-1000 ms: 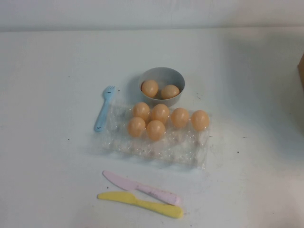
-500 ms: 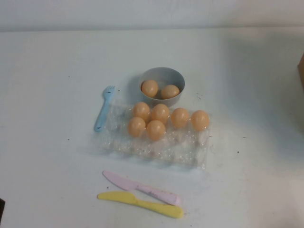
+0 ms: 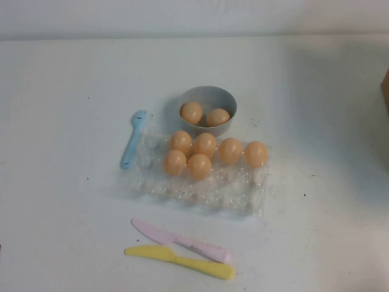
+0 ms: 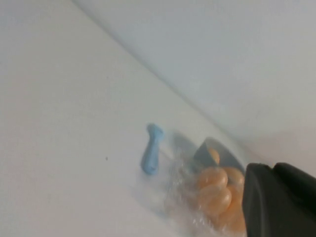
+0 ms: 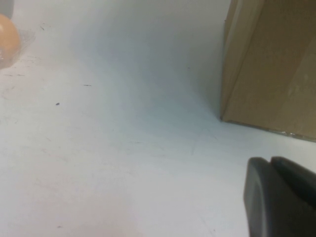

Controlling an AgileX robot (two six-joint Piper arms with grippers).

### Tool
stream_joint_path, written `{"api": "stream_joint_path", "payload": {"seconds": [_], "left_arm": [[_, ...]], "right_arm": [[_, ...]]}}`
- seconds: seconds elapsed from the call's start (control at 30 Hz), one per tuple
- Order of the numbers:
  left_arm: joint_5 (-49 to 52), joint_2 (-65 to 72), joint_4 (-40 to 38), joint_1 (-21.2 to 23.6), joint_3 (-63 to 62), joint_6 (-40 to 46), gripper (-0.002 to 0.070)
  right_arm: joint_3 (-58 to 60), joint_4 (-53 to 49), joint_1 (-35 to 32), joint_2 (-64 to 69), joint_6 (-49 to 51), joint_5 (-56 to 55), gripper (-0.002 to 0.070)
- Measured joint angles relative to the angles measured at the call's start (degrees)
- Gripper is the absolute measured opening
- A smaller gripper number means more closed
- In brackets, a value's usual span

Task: Take an egg out of the egg box

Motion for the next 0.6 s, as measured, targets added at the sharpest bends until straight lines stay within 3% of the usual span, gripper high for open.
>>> {"api": "stream_joint_path", "payload": {"seconds": [0.2, 0.4, 0.6], "left_arm": [[15.89, 11.46, 0.86, 0.0, -14.5, 21.06, -0.0004], [24.25, 30.4, 1.37, 0.0, -28.71, 42.81, -0.0004], [31.27, 47.75, 7.23, -2.16, -44.12, 48.72, -0.0004]], "right_arm": [[0.0, 0.0, 0.0, 0.0, 0.0, 0.0, -0.0018], [0.0, 0.0, 0.0, 0.0, 0.0, 0.0, -0.0018], [0.0, 0.0, 0.0, 0.0, 0.0, 0.0, -0.0018]]}}
